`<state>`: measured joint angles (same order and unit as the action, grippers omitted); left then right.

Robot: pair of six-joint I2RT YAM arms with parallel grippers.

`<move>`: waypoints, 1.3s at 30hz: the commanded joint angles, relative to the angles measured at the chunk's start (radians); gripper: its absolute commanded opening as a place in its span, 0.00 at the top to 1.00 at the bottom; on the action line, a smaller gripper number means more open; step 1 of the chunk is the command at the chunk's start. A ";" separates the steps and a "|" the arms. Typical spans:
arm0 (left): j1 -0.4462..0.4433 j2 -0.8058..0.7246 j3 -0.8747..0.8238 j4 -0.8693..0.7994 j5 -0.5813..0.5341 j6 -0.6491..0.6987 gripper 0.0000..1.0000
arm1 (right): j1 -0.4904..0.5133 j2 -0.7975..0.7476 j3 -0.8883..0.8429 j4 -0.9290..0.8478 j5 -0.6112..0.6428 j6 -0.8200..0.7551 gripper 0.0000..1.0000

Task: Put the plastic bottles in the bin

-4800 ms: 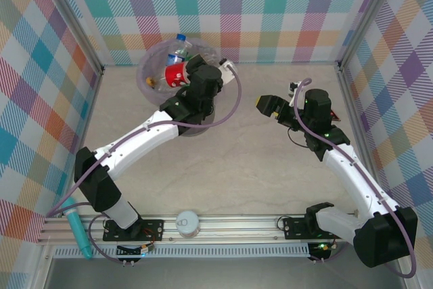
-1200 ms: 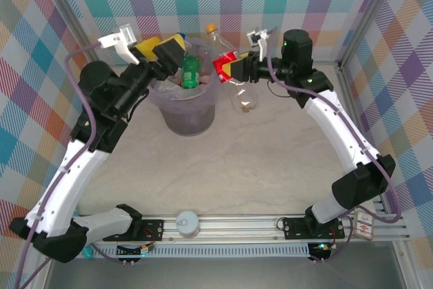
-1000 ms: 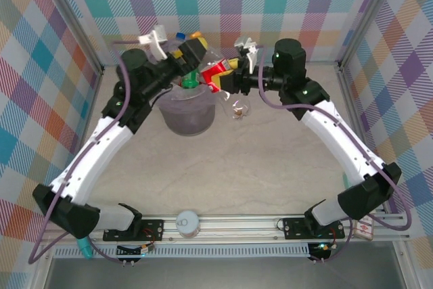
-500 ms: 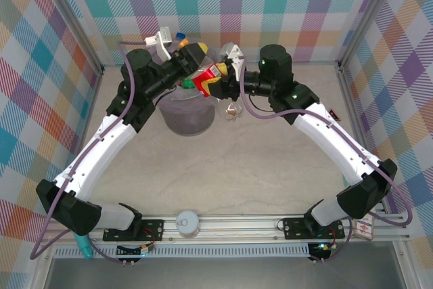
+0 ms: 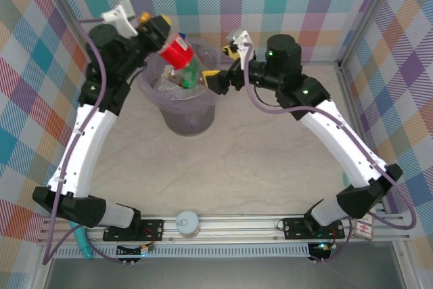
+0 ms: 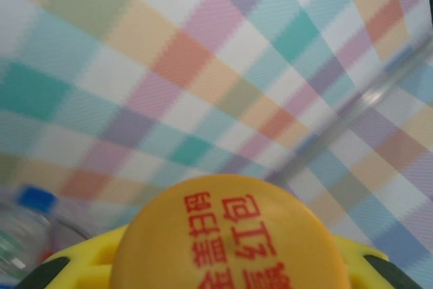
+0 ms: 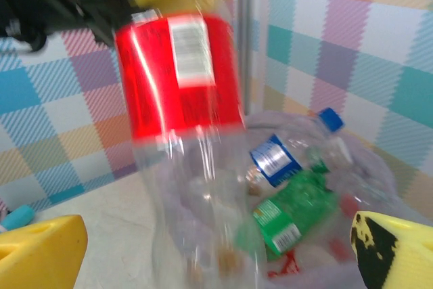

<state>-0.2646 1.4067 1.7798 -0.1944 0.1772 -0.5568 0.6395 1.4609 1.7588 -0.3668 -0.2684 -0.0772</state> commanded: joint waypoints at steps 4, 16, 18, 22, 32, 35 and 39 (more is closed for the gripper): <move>0.062 0.134 0.308 -0.305 -0.266 0.380 0.89 | -0.055 -0.184 -0.148 -0.082 0.140 0.076 0.01; 0.071 0.387 0.517 -0.470 -0.482 0.587 0.96 | -0.120 -0.343 -0.360 -0.111 0.181 0.132 0.01; 0.071 0.410 0.516 -0.490 -0.447 0.583 0.97 | -0.134 -0.349 -0.375 -0.109 0.180 0.138 0.01; 0.065 0.441 0.503 -0.546 -0.423 0.571 0.97 | -0.145 -0.346 -0.395 -0.097 0.168 0.149 0.01; 0.035 0.409 0.286 -0.482 -0.387 0.532 0.96 | -0.159 -0.329 -0.407 -0.076 0.161 0.159 0.01; 0.031 0.399 0.237 -0.464 -0.381 0.520 0.96 | -0.159 -0.329 -0.413 -0.066 0.158 0.164 0.01; 0.022 0.375 0.140 -0.424 -0.383 0.507 0.96 | -0.162 -0.328 -0.424 -0.052 0.153 0.168 0.01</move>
<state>-0.2153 1.7351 2.0323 -0.4374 -0.2447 -0.0059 0.4835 1.1313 1.3487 -0.4561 -0.1017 0.0723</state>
